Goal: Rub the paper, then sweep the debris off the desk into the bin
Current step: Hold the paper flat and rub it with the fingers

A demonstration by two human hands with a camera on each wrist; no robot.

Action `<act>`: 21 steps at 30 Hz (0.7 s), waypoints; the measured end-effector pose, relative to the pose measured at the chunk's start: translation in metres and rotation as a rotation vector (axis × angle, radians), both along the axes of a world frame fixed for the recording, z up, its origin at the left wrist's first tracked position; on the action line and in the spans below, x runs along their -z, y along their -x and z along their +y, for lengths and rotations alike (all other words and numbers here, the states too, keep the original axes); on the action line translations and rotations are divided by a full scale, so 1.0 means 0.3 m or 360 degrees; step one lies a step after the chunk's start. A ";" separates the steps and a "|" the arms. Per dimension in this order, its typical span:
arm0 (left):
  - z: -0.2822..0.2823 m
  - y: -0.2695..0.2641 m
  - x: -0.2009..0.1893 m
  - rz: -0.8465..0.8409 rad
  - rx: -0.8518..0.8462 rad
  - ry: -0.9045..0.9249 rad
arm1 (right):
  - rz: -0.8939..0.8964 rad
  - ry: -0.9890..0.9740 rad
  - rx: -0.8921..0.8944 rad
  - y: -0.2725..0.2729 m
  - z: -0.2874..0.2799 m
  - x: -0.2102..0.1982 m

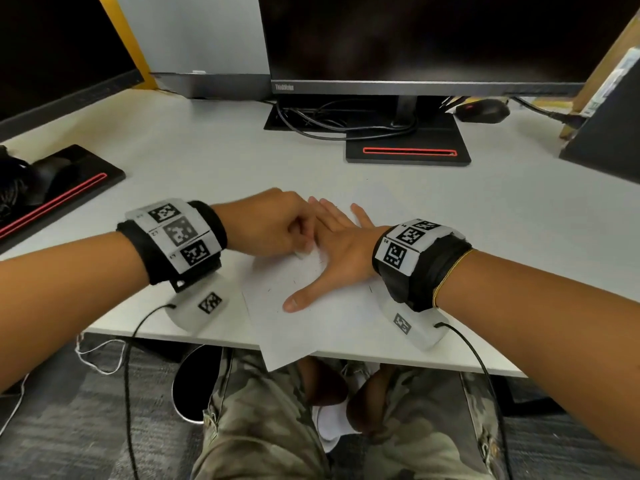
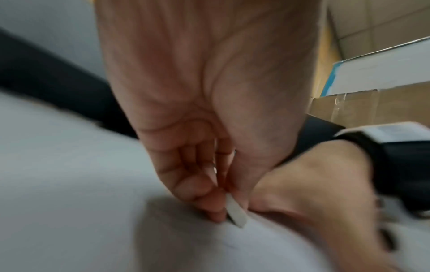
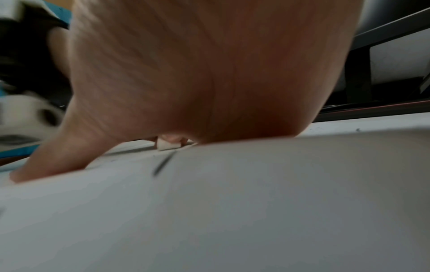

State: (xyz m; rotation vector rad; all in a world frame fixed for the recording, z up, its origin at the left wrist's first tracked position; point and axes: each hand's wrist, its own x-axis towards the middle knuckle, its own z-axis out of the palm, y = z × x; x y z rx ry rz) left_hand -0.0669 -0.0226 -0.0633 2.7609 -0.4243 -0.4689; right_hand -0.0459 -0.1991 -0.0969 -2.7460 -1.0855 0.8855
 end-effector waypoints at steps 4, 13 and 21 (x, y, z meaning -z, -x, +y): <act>0.037 -0.003 -0.025 -0.0078 -0.0055 -0.0031 | -0.0029 0.0005 0.0027 -0.001 -0.001 0.005; 0.051 0.034 -0.026 -0.0009 0.0022 -0.0073 | -0.0005 0.0015 0.0007 -0.001 -0.001 0.001; 0.097 0.050 -0.033 -0.0051 -0.0050 -0.0028 | 0.0025 0.0034 0.0024 0.003 0.000 -0.002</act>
